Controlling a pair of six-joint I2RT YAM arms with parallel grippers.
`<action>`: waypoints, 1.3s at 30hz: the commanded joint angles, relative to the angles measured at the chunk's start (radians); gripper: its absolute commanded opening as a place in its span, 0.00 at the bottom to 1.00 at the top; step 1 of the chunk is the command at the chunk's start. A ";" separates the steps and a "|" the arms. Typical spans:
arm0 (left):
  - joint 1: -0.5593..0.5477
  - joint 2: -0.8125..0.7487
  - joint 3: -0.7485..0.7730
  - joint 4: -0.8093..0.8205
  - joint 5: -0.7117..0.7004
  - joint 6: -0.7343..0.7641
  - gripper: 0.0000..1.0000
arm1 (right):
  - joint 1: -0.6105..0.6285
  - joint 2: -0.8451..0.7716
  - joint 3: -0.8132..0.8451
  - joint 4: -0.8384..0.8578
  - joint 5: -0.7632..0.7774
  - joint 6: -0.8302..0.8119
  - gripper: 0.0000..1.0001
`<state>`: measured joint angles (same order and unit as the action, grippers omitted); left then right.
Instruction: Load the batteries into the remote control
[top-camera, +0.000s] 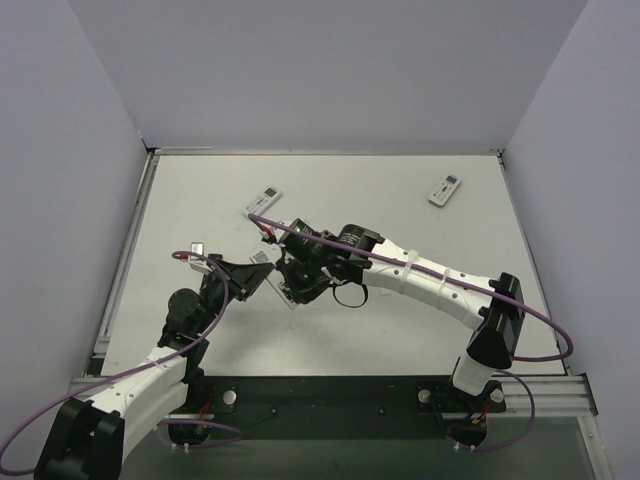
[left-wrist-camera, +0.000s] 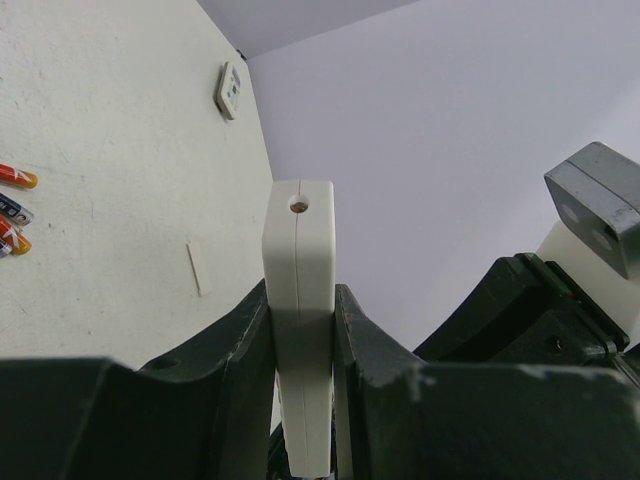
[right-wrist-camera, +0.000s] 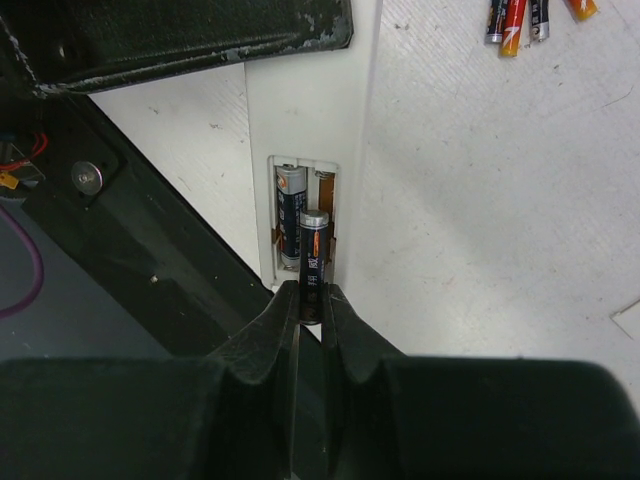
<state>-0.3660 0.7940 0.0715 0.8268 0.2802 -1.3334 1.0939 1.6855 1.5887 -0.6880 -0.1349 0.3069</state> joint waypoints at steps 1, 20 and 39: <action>-0.005 -0.007 0.027 0.087 -0.013 -0.015 0.00 | 0.009 0.003 0.042 -0.045 -0.005 0.011 0.05; -0.011 -0.019 0.019 0.103 -0.004 -0.035 0.00 | 0.011 0.040 0.099 -0.065 0.035 0.012 0.13; -0.011 -0.021 0.019 0.103 0.002 -0.058 0.00 | 0.021 0.023 0.128 -0.085 0.061 -0.023 0.18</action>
<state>-0.3725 0.7864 0.0711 0.8421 0.2790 -1.3636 1.1023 1.7161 1.6653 -0.7338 -0.0998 0.3092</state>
